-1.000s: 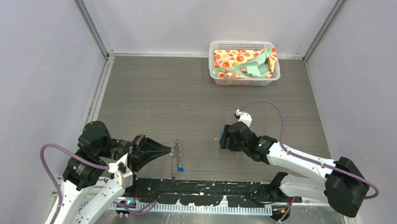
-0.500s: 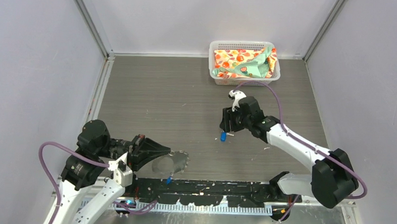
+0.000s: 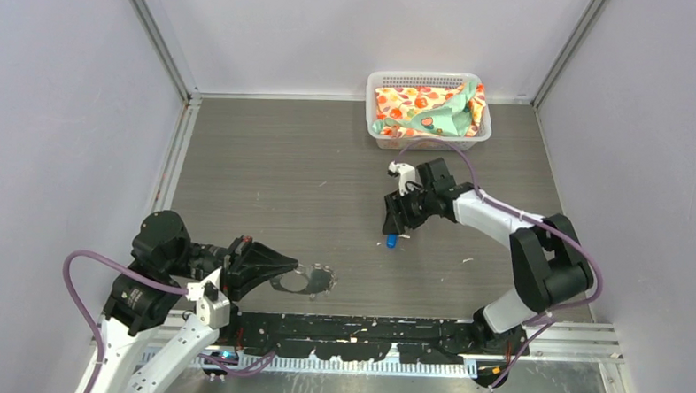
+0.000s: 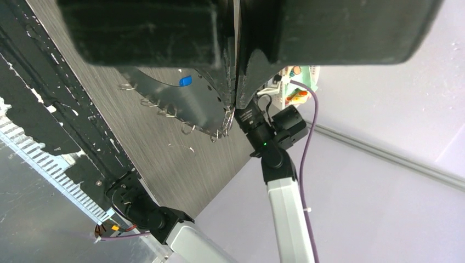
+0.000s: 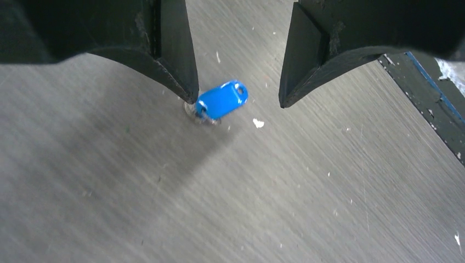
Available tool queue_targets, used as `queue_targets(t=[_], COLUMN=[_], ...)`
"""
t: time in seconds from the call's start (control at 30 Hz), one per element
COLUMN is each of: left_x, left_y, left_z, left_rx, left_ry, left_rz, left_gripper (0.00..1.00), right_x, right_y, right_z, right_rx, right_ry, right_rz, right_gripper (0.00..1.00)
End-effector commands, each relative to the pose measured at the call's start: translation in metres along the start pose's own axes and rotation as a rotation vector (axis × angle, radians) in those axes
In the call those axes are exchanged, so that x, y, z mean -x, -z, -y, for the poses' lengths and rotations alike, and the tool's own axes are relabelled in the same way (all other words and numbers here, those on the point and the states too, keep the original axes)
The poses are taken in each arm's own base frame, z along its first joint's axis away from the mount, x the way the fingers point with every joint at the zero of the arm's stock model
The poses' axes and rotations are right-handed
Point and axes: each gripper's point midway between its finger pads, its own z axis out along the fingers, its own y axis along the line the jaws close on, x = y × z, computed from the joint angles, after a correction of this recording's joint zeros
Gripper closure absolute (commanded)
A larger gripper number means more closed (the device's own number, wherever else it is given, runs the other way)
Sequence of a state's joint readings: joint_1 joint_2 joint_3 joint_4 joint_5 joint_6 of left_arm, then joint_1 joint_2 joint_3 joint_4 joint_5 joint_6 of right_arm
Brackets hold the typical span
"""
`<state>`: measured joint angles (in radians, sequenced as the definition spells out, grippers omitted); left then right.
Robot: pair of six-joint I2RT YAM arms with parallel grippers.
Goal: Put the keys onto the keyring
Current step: Pick up the key from the center of the board.
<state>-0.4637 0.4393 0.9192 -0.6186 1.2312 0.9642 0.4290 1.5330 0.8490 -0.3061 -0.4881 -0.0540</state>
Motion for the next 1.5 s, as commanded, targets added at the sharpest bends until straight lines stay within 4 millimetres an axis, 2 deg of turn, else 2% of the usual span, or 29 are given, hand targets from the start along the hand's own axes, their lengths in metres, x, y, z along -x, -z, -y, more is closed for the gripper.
queue_targets(t=[0.0,0.2,0.37,0.57,0.67,0.8,0.87,0.93,1.0,1.13,1.23,1.33,1.47], left_x=[0.014,0.015,0.015,0.017,0.018,0.018,0.018,0.017,0.017,0.016,0.016,0.016,0.015], left_y=[0.001,0.003,0.004,0.004,0.005,0.005,0.005,0.004,0.005,0.005,0.004,0.004,0.005], left_z=[-0.010,-0.013,-0.013,-0.013,-0.014,-0.014,-0.014,-0.014,-0.014,-0.015,-0.016,-0.016,-0.017], left_rx=[0.011,0.026,0.032,0.031,0.035,0.036,0.036,0.035,0.036,0.039,0.039,0.040,0.043], left_ry=[-0.039,-0.054,-0.065,-0.073,-0.078,-0.087,-0.087,-0.085,-0.085,-0.083,-0.083,-0.078,-0.070], left_rz=[0.015,0.003,-0.001,0.003,0.001,-0.001,-0.002,-0.003,-0.003,-0.009,-0.007,-0.009,-0.014], left_gripper=[1.00,1.00,1.00,1.00,1.00,1.00,1.00,1.00,1.00,1.00,1.00,1.00,1.00], right_x=[0.026,0.011,0.004,0.013,0.010,0.012,0.023,0.034,0.040,0.028,0.017,0.007,-0.008], right_y=[-0.005,-0.020,-0.017,-0.010,-0.010,-0.009,-0.005,0.005,0.017,0.031,0.027,0.014,-0.001], right_z=[0.001,-0.001,-0.008,-0.012,-0.014,-0.008,-0.002,0.005,0.006,0.006,0.000,-0.006,0.002], right_rx=[0.049,0.102,0.111,0.100,0.104,0.053,0.004,-0.055,-0.108,-0.210,-0.160,-0.106,-0.143], right_ry=[0.053,-0.052,-0.112,-0.147,-0.188,-0.211,-0.209,-0.175,-0.069,0.237,0.306,0.350,0.389], right_rz=[0.001,-0.128,-0.101,-0.071,-0.099,-0.084,-0.045,0.000,0.030,-0.033,-0.047,-0.070,-0.163], right_gripper=[0.39,0.39,0.39,0.39,0.40,0.41,0.41,0.41,0.41,0.39,0.41,0.43,0.47])
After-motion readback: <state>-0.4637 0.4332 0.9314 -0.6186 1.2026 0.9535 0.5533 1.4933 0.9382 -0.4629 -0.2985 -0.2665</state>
